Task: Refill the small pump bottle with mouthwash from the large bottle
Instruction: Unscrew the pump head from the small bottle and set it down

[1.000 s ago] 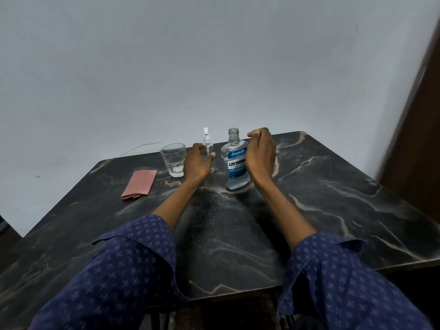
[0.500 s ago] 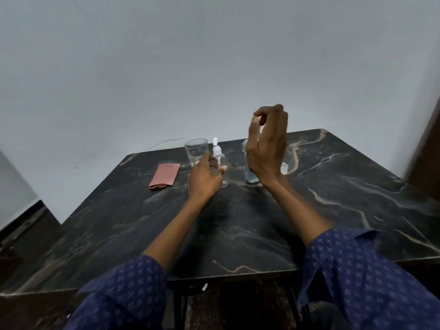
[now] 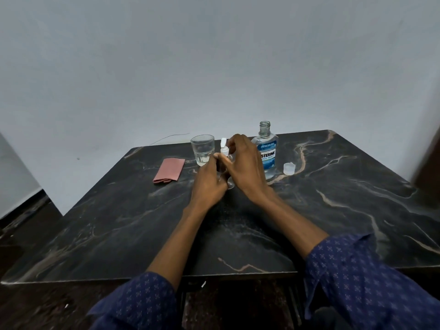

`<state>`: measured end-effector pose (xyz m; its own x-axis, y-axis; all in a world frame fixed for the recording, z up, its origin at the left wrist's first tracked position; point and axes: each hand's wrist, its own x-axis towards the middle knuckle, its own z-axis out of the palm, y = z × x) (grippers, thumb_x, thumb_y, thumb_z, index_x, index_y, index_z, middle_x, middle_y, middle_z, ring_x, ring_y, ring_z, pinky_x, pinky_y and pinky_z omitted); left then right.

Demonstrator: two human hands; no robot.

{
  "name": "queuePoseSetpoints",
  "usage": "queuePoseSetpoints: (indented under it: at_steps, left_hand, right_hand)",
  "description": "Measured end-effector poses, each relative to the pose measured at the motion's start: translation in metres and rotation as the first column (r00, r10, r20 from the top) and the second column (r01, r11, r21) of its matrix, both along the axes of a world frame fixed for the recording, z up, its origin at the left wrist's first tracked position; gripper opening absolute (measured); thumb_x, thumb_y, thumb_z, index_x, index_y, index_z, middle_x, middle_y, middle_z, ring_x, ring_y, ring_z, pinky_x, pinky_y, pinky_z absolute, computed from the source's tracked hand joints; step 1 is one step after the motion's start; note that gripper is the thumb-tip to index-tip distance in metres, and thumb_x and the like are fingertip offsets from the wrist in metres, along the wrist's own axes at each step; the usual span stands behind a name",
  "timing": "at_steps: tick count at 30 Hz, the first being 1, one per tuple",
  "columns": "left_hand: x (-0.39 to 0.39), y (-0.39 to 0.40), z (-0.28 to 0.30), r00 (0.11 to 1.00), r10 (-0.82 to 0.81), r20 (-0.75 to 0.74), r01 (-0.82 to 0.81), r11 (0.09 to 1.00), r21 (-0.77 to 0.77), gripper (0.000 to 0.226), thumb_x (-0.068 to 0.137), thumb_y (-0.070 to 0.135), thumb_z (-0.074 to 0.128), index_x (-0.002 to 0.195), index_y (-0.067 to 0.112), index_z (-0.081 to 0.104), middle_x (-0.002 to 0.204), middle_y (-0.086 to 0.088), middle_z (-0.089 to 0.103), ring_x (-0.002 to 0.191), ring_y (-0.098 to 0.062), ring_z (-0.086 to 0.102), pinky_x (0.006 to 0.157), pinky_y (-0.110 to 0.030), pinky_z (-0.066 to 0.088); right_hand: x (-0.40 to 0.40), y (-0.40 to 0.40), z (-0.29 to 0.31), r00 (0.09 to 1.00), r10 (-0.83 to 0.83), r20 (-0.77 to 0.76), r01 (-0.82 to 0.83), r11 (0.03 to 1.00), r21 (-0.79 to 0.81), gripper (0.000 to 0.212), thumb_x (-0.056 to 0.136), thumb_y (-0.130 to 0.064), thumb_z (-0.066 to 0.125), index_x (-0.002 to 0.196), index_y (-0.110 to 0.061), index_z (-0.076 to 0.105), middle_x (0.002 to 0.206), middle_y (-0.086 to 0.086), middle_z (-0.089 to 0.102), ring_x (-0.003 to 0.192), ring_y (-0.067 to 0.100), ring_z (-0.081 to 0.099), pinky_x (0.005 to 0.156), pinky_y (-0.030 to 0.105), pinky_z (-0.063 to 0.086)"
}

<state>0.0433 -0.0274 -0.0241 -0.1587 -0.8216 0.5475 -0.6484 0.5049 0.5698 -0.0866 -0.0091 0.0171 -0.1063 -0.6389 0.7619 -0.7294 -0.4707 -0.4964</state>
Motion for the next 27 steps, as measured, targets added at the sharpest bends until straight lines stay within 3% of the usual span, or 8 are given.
queuePoseSetpoints:
  at_steps: [4,6,9,12,16,20,24,27]
  left_hand:
    - [0.001,0.002,-0.001,0.999,-0.013,-0.038,0.013,1.000,-0.003,0.040,0.094,0.010,0.064,0.132,0.018,0.055,0.102,0.010,0.069,0.076,0.003,0.061,0.060,-0.018,0.043]
    - [-0.001,0.003,0.000,0.997,-0.032,-0.071,0.031,0.999,-0.009,0.035,0.095,0.010,0.065,0.129,0.014,0.057,0.104,0.001,0.073,0.080,-0.007,0.063,0.065,-0.026,0.050]
    - [-0.001,0.004,0.002,0.994,-0.042,-0.102,0.041,0.999,-0.012,0.035,0.094,0.005,0.064,0.128,0.012,0.060,0.105,-0.004,0.075,0.084,-0.014,0.065,0.066,-0.021,0.049]
    - [0.002,0.005,0.004,0.992,-0.064,-0.111,0.067,0.997,0.023,0.042,0.093,0.000,0.061,0.133,0.014,0.061,0.108,-0.003,0.076,0.090,-0.020,0.069,0.074,-0.034,0.057]
    - [0.002,0.008,0.004,0.990,-0.091,-0.107,0.095,0.995,0.029,0.036,0.095,0.002,0.060,0.129,0.010,0.057,0.102,-0.010,0.073,0.086,-0.027,0.069,0.076,-0.052,0.058]
    - [-0.004,0.007,0.002,0.991,-0.067,-0.116,0.074,0.995,0.059,0.031,0.095,0.012,0.062,0.125,0.014,0.055,0.104,-0.006,0.072,0.091,-0.026,0.069,0.080,-0.053,0.058]
    - [-0.003,0.008,0.002,0.991,-0.067,-0.115,0.073,0.996,0.045,0.025,0.093,0.028,0.060,0.117,0.027,0.051,0.095,0.006,0.067,0.084,-0.007,0.066,0.072,-0.039,0.058]
    - [-0.003,0.010,0.002,0.988,-0.080,-0.129,0.088,0.994,0.058,0.034,0.087,0.036,0.059,0.119,0.026,0.054,0.093,0.011,0.067,0.081,-0.003,0.067,0.069,-0.028,0.058]
  right_hand:
    - [0.001,-0.001,0.005,0.998,0.020,0.065,-0.023,0.999,0.036,0.030,0.086,-0.033,0.086,0.095,-0.015,0.063,0.089,-0.003,0.067,0.080,0.013,0.062,0.070,0.035,0.055]
    - [-0.001,-0.003,0.010,0.995,0.007,0.098,-0.013,0.998,0.059,0.031,0.082,-0.035,0.088,0.091,-0.013,0.068,0.082,-0.002,0.070,0.075,0.015,0.065,0.068,0.033,0.055]
    - [-0.001,-0.006,0.009,0.991,-0.030,0.130,0.021,0.997,0.070,0.026,0.081,-0.034,0.089,0.090,-0.011,0.078,0.078,0.001,0.076,0.069,0.012,0.068,0.065,0.024,0.054]
    - [0.002,-0.004,0.005,0.991,-0.047,0.128,0.038,0.997,0.074,0.016,0.086,-0.026,0.085,0.093,-0.012,0.084,0.077,0.000,0.078,0.062,0.003,0.064,0.058,0.009,0.048]
    - [0.001,0.000,0.000,0.969,0.069,0.237,-0.106,0.983,0.149,0.019,0.095,-0.017,0.075,0.112,-0.010,0.081,0.087,-0.014,0.076,0.074,-0.019,0.065,0.068,-0.001,0.046]
    - [0.000,0.005,-0.001,0.934,0.126,0.334,-0.188,0.969,0.162,0.028,0.095,-0.027,0.078,0.118,-0.010,0.077,0.101,-0.004,0.078,0.088,0.001,0.070,0.079,0.017,0.057]
    - [0.000,0.007,-0.001,0.892,0.136,0.430,-0.216,0.966,0.142,0.039,0.084,-0.035,0.088,0.112,-0.012,0.073,0.096,-0.006,0.075,0.087,0.006,0.071,0.073,0.015,0.059]
    - [0.001,0.007,-0.002,0.875,0.117,0.470,-0.202,0.970,0.135,0.036,0.083,-0.030,0.090,0.106,-0.009,0.072,0.094,-0.002,0.075,0.086,0.011,0.073,0.074,0.025,0.062]
